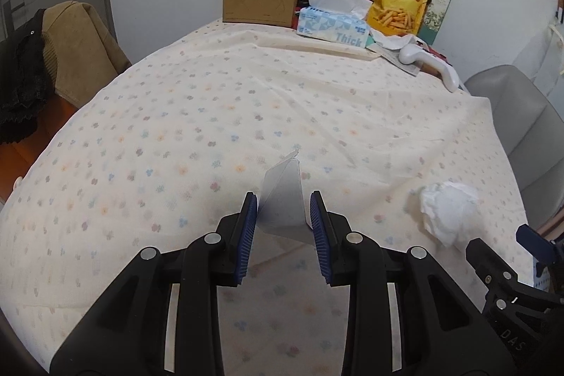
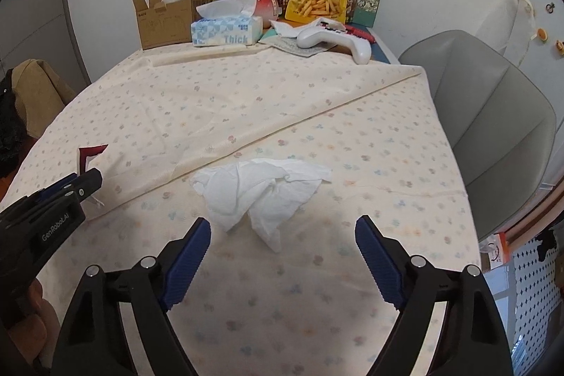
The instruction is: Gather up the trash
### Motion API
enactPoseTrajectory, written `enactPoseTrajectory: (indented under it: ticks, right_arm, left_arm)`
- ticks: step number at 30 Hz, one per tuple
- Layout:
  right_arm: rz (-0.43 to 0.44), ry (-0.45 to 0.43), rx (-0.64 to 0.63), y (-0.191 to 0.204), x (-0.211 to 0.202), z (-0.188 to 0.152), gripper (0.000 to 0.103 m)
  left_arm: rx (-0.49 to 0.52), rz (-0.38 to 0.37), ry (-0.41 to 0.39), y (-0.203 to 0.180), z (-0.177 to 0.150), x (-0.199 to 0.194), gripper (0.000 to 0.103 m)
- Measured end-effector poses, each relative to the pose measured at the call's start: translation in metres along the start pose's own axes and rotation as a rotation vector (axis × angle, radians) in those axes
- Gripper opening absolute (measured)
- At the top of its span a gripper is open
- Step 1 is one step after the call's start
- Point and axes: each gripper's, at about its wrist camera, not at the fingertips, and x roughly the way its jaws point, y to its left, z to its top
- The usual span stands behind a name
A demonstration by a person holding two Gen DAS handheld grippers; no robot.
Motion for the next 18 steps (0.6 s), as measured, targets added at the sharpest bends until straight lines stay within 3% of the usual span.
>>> enactPoseTrajectory:
  ticks: [5, 8, 10, 12, 18]
  right_arm:
    - [0.014, 0.026, -0.007, 0.007, 0.022, 0.003, 0.077]
    - [0.035, 0.053, -0.006, 0.009, 0.036, 0.002, 0.066]
    - [0.076, 0.074, -0.009, 0.009, 0.043, 0.001, 0.033]
    - [0.088, 0.068, -0.029, 0.012, 0.041, 0.001, 0.006]
    - [0.096, 0.039, -0.033, 0.004, 0.020, -0.002, 0.005]
  left_arm:
    - [0.017, 0.016, 0.028, -0.002, 0.001, 0.016, 0.031]
    - [0.026, 0.021, 0.036, -0.004, 0.000, 0.021, 0.031]
    - [0.031, 0.026, 0.037, -0.006, -0.001, 0.021, 0.031]
    - [0.033, 0.026, 0.037, -0.007, -0.001, 0.021, 0.031]
    - [0.032, 0.017, 0.021, -0.011, -0.001, 0.009, 0.031]
